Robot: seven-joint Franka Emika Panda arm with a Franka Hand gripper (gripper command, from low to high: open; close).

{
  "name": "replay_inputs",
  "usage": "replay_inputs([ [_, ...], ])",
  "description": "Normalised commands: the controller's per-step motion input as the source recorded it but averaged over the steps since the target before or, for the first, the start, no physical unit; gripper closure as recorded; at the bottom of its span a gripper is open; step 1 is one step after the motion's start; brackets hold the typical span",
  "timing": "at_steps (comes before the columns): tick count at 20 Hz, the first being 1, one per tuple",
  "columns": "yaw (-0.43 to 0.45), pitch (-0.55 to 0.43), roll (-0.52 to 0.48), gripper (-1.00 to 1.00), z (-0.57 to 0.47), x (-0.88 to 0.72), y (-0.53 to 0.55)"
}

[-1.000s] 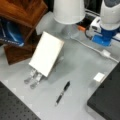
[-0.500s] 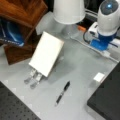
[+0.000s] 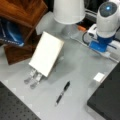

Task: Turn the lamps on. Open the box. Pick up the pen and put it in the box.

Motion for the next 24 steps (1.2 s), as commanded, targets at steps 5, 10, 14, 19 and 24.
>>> replay_inputs([
  [5,0.078,-0.574,0.016,1.0,-0.47,-0.84,-0.16],
  [10,0.077,-0.57,0.036,1.0,-0.52,-0.94,-0.17],
  [14,0.084,-0.546,0.079,1.0,-0.5,-1.0,-0.18],
  [19,0.059,-0.503,0.091,1.0,-0.42,-1.0,-0.17],
  [24,0.018,-0.461,0.094,1.0,-0.3,-1.0,-0.16],
])
